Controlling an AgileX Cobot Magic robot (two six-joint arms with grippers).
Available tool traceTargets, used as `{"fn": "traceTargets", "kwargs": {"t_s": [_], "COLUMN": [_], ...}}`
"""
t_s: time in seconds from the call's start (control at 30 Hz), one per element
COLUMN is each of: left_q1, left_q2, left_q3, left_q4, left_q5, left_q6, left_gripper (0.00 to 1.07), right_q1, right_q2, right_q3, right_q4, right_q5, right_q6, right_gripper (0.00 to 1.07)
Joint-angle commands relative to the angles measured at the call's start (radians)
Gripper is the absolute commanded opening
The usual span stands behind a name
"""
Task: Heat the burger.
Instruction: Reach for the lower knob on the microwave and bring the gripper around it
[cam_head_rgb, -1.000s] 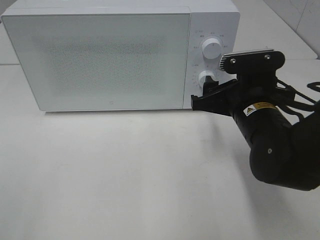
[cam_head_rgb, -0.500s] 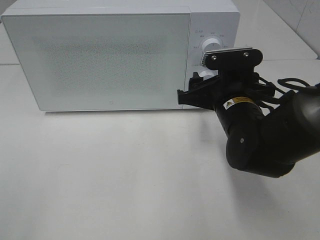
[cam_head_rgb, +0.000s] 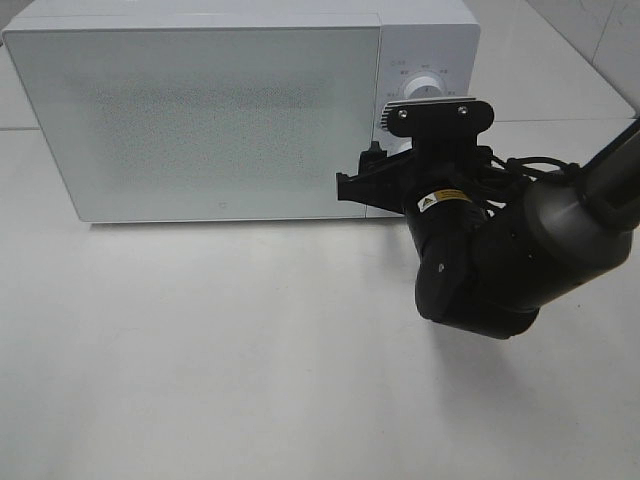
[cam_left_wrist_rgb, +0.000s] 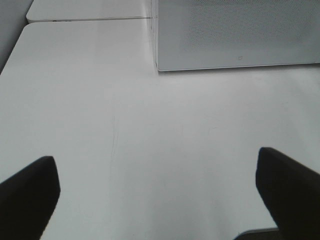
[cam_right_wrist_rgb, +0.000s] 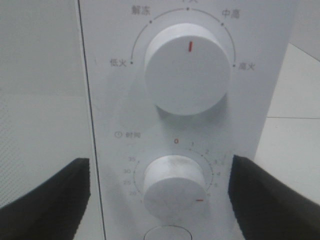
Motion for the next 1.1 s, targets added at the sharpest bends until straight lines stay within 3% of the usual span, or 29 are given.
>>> {"fn": "traceTargets", "kwargs": {"t_s": [0.03, 0.37, 0.8, 0.87, 0.9, 0.93, 1.0, 1.03, 1.07, 1.1], "left_q1": [0.003, 0.003, 0.003, 0.003, 0.003, 0.003, 0.003, 0.003, 0.003, 0.003], "left_q2": [-0.023, -0.018, -0.018, -0.018, -0.018, -0.018, -0.018, -0.018, -0.018, -0.018], "left_q3": [0.001, 0.001, 0.001, 0.001, 0.001, 0.001, 0.001, 0.001, 0.001, 0.001], "left_q4": [-0.001, 0.001, 0.001, 0.001, 0.001, 0.001, 0.001, 0.001, 0.001, 0.001], "left_q5": [-0.013, -0.013, -0.013, -0.013, -0.013, -0.013, -0.013, -0.013, -0.013, -0.013], "left_q6": [-0.007, -0.007, -0.007, -0.007, -0.007, -0.007, -0.007, -0.007, -0.007, -0.007], "left_gripper": [1.0, 1.0, 1.0, 1.0, 1.0, 1.0, 1.0, 1.0, 1.0, 1.0], "right_q1": [-0.011, -0.031, -0.031, -0.031, -0.031, -0.031, -0.031, -0.031, -0.031, -0.031], "right_q2": [0.016, 0.085, 0.084, 0.084, 0.084, 0.084, 0.084, 0.084, 0.084, 0.084], "right_q3": [-0.021, -0.081, -0.086, -0.086, -0.086, -0.086, -0.086, -0.086, -0.086, -0.086], "right_q4": [-0.001, -0.004, 0.031, 0.031, 0.031, 0.031, 0.031, 0.031, 0.031, 0.031], "right_q5": [-0.171, -0.139, -0.138, -0.136, -0.136, -0.136, -0.134, -0.134, -0.134, -0.134], "right_q6": [0.016, 0.018, 0.0, 0.0, 0.002, 0.002, 0.003, 0.003, 0.003, 0.003], "right_gripper": [0.75, 0.75, 0.72, 0.67, 0.57, 0.57, 0.4, 0.4, 0.33, 0.22]}}
